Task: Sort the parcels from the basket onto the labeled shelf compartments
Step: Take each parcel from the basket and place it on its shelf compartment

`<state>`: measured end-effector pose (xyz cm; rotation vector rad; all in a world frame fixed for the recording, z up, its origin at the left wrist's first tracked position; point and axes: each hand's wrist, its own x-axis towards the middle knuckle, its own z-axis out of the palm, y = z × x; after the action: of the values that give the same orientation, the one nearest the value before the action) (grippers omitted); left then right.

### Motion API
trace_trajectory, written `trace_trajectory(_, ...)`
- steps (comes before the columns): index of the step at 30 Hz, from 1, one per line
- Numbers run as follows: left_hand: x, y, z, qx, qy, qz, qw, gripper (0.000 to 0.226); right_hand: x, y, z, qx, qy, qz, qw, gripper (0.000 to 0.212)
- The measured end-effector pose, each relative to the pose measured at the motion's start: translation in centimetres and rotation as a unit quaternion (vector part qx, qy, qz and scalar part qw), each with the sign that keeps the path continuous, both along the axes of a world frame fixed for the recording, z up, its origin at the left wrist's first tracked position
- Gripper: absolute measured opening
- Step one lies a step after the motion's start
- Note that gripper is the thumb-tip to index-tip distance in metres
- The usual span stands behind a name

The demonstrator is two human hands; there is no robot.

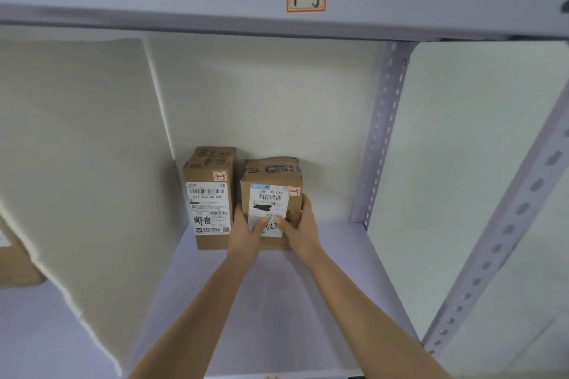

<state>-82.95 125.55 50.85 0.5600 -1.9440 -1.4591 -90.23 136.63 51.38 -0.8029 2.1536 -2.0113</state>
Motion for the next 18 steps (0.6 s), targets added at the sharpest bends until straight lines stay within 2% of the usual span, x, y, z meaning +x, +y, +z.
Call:
trace_trajectory(10,-0.2,-0.4,-0.4,-0.007,0.006,-0.006,1.000,0.047,-0.4,-0.3,-0.7,-0.002,-0.001,0.000,1.000,0.066)
trace_trajectory(18,-1.2,-0.1,-1.1,-0.020,-0.024,0.064,0.998,0.044,-0.4,-0.8,-1.0,0.014,0.001,-0.035,0.999,0.066)
